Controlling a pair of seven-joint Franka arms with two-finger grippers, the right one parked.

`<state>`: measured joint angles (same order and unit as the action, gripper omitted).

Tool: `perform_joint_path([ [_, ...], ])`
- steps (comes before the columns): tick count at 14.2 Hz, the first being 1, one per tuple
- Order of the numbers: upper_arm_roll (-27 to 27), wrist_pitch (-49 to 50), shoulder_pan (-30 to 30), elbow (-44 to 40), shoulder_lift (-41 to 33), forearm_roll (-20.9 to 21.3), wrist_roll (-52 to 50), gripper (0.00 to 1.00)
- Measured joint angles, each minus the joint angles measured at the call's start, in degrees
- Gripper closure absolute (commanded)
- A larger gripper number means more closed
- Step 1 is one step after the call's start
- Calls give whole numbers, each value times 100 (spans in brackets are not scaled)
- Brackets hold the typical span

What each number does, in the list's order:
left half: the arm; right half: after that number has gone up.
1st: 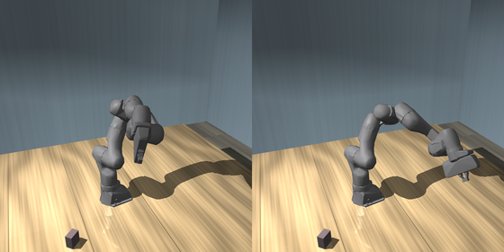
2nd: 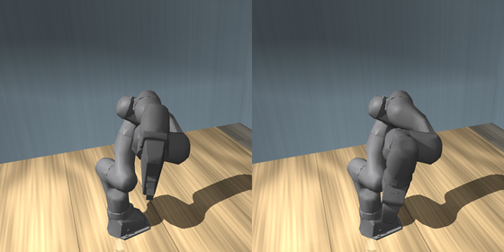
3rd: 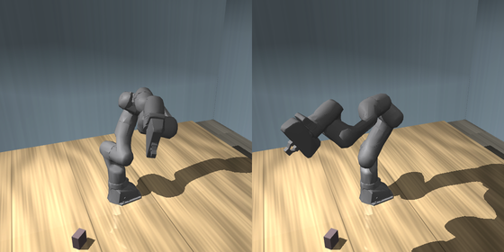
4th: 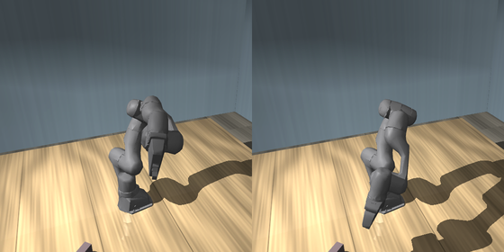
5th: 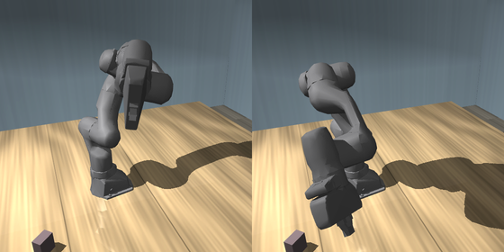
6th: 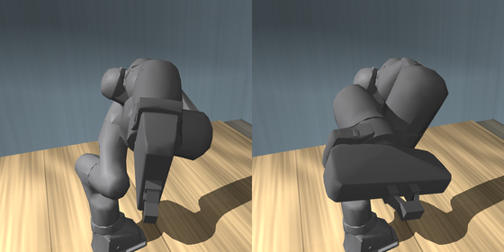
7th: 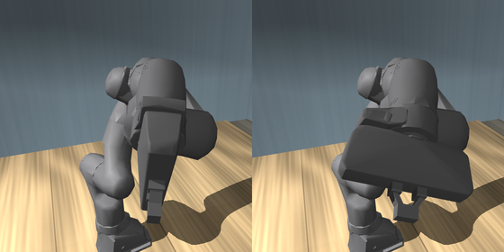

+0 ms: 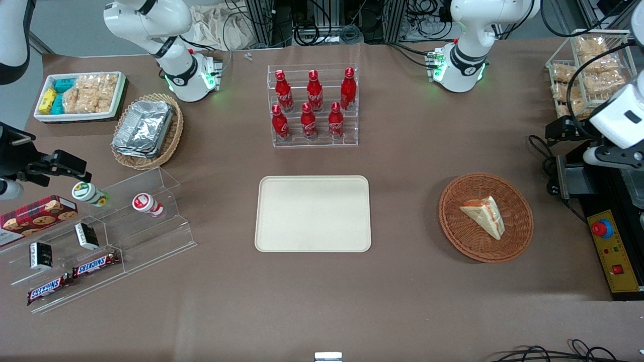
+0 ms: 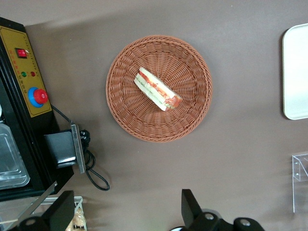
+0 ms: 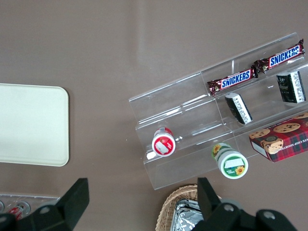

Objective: Place sandwich from basket to tray
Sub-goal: 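Move the left gripper down over the sandwich in the wicker basket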

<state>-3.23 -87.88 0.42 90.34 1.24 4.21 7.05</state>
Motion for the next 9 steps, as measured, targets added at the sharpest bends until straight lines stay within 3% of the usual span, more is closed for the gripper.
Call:
perform_joint_path([
  [4,-80,23,48,-11,23,14,-212,0],
  [9,-66,-117,48,19,292,-265,-886,0],
])
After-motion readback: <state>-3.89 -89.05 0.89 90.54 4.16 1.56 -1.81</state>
